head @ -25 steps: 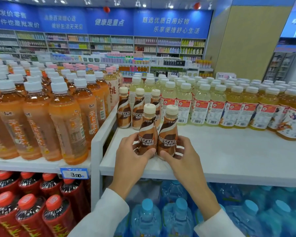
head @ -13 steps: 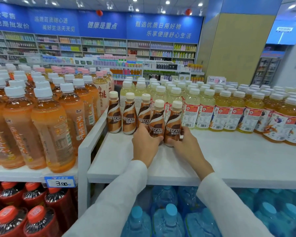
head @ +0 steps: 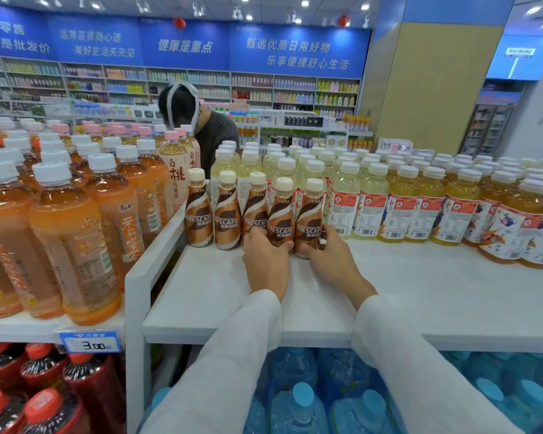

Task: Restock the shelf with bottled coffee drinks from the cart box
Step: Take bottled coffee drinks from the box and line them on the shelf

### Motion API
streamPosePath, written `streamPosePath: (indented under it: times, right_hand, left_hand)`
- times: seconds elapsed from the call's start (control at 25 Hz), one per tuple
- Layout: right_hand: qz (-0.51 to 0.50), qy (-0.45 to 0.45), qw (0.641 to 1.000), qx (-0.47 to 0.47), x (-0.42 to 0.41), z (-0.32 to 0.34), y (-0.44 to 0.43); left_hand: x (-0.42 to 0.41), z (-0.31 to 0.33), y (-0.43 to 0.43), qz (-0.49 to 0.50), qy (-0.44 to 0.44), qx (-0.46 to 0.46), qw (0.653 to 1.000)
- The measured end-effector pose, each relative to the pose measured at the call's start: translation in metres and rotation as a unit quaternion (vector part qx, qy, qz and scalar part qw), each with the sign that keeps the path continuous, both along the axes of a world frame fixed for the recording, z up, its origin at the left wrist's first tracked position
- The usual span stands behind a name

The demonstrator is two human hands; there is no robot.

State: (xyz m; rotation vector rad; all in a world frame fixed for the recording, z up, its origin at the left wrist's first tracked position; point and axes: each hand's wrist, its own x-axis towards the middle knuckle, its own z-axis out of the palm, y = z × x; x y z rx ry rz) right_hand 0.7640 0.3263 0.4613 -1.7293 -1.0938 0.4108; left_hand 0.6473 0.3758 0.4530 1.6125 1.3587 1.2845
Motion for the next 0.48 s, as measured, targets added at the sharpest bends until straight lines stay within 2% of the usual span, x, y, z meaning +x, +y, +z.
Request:
streamPosePath:
  times: [0.48]
  right_hand:
    - [-0.003,0.011,1.0,0.022,0.011,-0.002,0.006]
  left_hand:
    - [0.013,0.0,0.011,-0.005,0.041,0.038,0.998]
